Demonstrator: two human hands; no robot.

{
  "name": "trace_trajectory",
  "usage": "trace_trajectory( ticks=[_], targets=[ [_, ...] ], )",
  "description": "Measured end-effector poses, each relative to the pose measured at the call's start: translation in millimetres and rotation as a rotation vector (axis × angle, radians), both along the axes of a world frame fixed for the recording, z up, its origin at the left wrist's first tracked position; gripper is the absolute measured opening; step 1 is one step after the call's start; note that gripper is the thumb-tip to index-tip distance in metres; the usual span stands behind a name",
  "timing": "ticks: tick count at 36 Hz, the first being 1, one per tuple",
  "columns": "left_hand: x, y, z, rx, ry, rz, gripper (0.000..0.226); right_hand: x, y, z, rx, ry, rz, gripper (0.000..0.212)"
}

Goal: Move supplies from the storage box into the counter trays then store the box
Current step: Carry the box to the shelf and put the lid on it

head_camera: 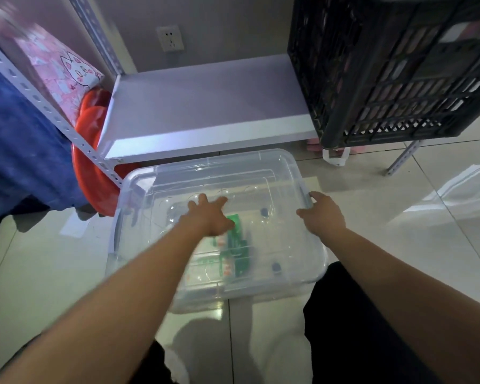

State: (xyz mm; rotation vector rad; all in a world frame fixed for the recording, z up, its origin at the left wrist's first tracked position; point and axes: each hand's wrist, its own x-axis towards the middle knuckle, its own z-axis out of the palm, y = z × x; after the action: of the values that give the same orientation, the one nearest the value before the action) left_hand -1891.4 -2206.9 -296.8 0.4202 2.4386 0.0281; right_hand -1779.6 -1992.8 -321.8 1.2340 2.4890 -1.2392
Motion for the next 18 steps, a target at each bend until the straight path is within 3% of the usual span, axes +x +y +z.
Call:
trace_trajectory(
  ticks=[2, 4, 7, 10, 14, 18],
  targets=[
    [-22.7, -12.0, 38.4, 0.055, -0.17, -0.027, 0.061, 16.3, -12.2, -2.4, -0.042, 0.017, 0.004, 0.059],
    [-39.0, -36.7, 68.5, 0.211, -0.204, 0.096, 0.051, 39.3, -26.0, -6.4, -0.085, 0.047, -0.023, 0.064],
    [-39.6, -94.8, 82.5, 0.527, 0.01, 0.299, 0.048, 71.1, -47.4, -12.9, -0.185, 0.16, -0.158, 0.057],
    [-8.2, -162.1, 50.1, 0.637, 0.094, 0.576, 0.057, 90.3, -67.1, -19.2, -0.341, 0.271, -0.394, 0.051],
    [42.5, -217.8, -7.5, 0.669, -0.134, 0.994, 0.066, 91.4, -81.4, -24.9, -0.748, 0.355, -0.752, 0.059],
    [68.9, -242.3, -41.1, 0.826, -0.392, 1.178, 0.057, 89.6, -78.3, -26.3, -0.844, 0.371, -0.736, 0.064]
  ],
)
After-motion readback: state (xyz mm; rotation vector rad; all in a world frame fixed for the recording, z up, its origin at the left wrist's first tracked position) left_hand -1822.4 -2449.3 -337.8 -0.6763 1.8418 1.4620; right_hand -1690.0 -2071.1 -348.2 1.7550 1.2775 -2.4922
